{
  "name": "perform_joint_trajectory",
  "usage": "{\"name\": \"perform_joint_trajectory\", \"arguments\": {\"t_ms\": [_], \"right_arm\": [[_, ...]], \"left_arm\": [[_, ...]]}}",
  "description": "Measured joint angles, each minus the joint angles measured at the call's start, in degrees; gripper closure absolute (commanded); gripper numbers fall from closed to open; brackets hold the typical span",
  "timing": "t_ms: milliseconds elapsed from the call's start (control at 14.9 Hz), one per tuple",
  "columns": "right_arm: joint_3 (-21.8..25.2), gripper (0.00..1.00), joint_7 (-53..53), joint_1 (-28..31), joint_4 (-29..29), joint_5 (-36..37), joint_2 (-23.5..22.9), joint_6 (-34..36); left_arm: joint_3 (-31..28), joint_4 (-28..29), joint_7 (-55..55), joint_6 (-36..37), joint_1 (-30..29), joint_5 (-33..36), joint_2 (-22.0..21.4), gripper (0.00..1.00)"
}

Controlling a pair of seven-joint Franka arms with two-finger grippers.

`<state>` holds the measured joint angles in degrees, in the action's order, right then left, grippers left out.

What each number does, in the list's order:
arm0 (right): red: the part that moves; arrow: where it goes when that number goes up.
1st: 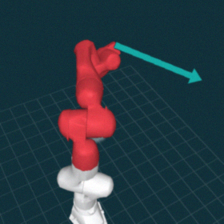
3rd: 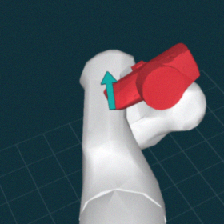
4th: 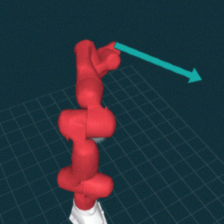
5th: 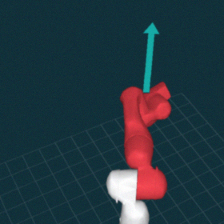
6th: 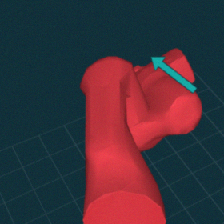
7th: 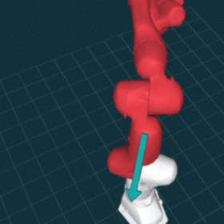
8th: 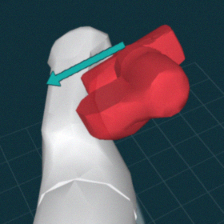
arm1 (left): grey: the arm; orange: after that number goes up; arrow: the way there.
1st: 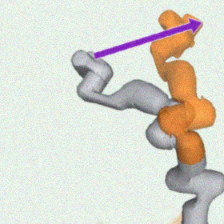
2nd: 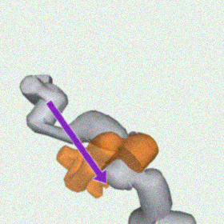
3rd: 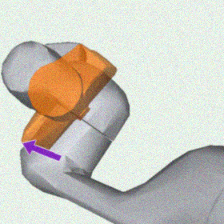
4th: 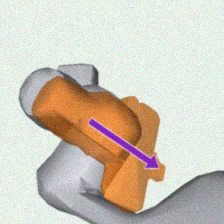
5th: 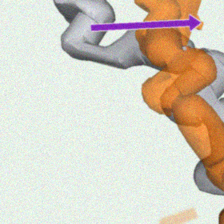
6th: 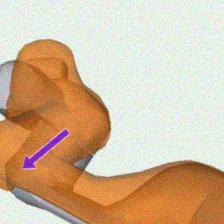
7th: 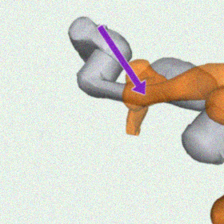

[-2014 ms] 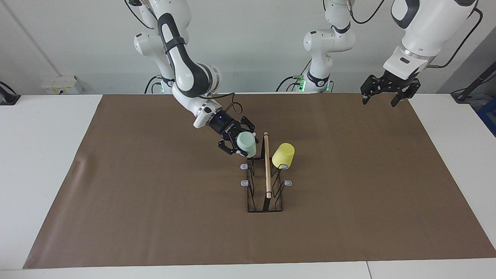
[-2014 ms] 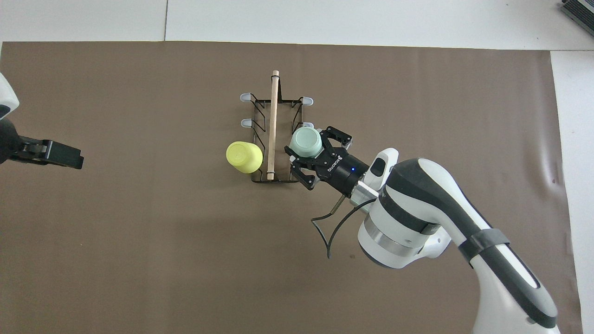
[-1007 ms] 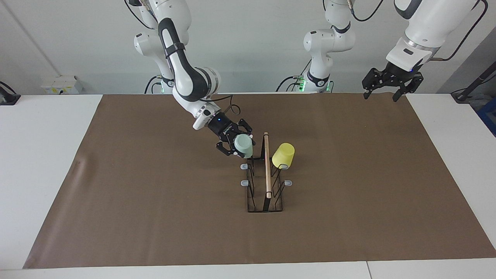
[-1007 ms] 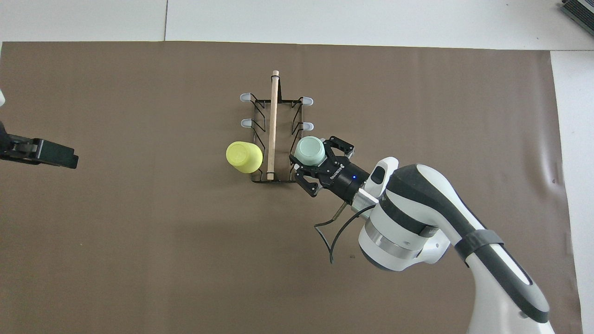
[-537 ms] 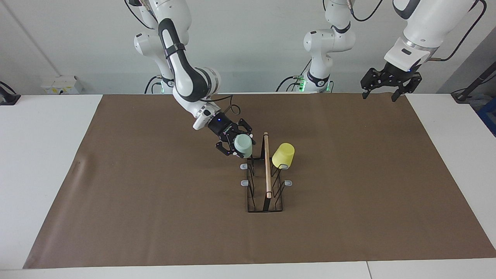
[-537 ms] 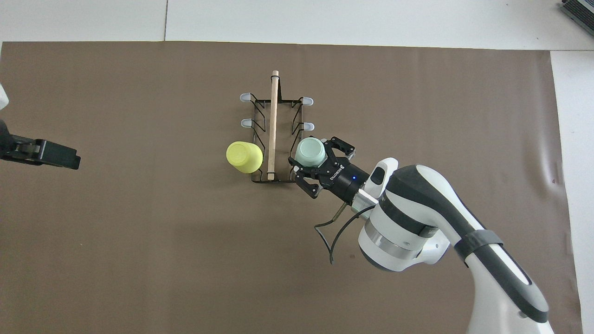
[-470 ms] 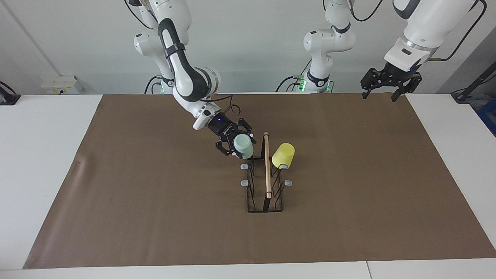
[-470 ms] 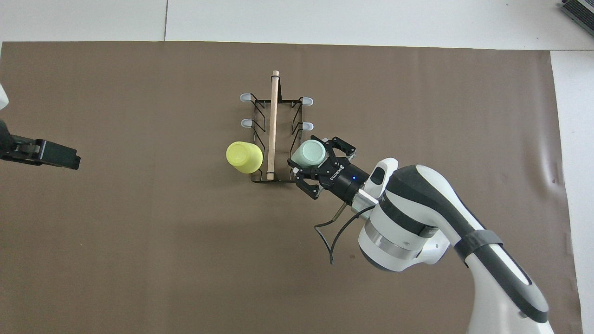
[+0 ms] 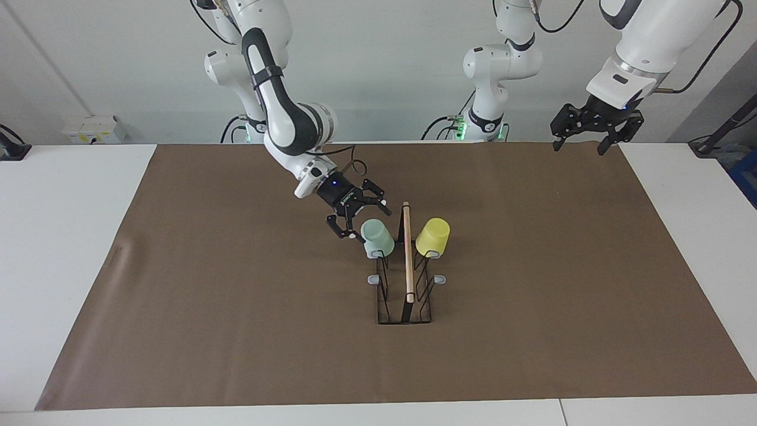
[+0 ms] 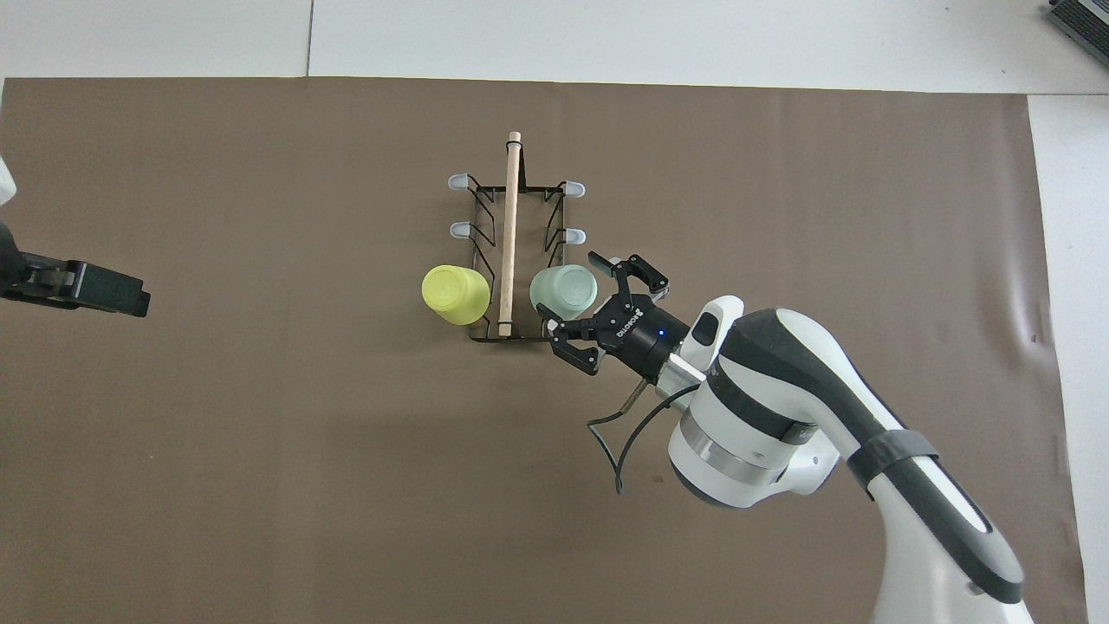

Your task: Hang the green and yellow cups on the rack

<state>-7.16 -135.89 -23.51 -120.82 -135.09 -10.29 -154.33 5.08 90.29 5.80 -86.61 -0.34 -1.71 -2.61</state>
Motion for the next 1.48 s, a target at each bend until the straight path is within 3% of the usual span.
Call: {"name": "perform_joint_trajectory", "arguments": {"t_ms": [201,403,1007,1209,1477], "right_arm": [[0.1,0.0,-1.0,0.0,1.1,0.9,0.0,-1.5],[0.2,0.0,-1.1,0.4,4.6,7.7,0.1,-6.1],[0.5,0.0,-1.0,9.3,7.2,45.0,0.2,-7.4],[0.6,0.0,-1.0,12.7,7.1,56.7,0.1,-3.8],[0.9,0.0,-1.0,21.2,7.4,72.9,0.2,8.4]], "left_arm": [[0.0,0.0,0.0,0.0,0.0,0.0,0.0,0.0],[0.0,0.0,0.0,0.0,0.0,0.0,0.0,0.0],[0.0,0.0,0.0,0.0,0.0,0.0,0.0,0.0],[0.0,0.0,0.0,0.0,0.0,0.0,0.0,0.0],[0.0,0.0,0.0,0.0,0.0,0.0,0.0,0.0]]}}
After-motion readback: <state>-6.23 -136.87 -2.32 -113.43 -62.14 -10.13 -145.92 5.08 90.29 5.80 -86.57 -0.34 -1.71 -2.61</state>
